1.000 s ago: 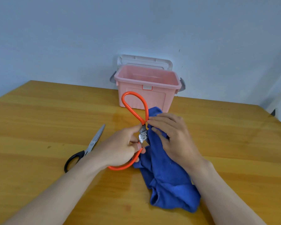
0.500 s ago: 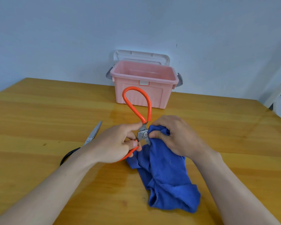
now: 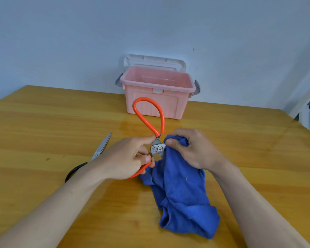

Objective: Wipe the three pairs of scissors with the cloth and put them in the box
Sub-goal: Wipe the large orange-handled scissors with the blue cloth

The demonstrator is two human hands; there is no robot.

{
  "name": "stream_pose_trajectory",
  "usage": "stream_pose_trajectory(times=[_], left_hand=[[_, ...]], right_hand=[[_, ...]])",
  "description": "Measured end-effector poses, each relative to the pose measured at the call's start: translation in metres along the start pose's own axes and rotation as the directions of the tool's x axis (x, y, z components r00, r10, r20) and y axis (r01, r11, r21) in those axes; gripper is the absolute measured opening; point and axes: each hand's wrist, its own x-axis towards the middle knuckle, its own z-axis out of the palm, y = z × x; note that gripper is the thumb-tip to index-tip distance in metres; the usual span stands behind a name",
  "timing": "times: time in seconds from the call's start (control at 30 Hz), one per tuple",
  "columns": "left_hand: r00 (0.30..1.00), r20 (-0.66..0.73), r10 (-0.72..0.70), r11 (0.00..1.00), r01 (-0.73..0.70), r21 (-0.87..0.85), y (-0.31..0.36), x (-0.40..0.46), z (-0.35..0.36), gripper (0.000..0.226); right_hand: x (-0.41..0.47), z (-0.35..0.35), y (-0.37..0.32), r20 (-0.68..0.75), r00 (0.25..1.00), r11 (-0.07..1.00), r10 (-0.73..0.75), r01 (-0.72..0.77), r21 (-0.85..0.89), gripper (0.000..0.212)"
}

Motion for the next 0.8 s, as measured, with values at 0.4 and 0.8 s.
stream_pose_trajectory(times=[0.4, 0.8], left_hand=[[1.0, 0.009, -0.006, 1.0, 0.006, -0.021, 0.0, 0.0, -0.001, 0.062], [0.999, 0.032, 0.0, 0.997, 0.002, -0.08, 0.0, 0.002, 0.003, 0.063]], right_hand=[[0.0, -0.006, 0.001, 0.042, 0.998, 0.998, 0.038, -0.039, 0.041, 0.005], [0.001, 0.003, -0.002, -0.078, 0.994, 0.996, 0.081, -0.077, 0.055, 0.04]])
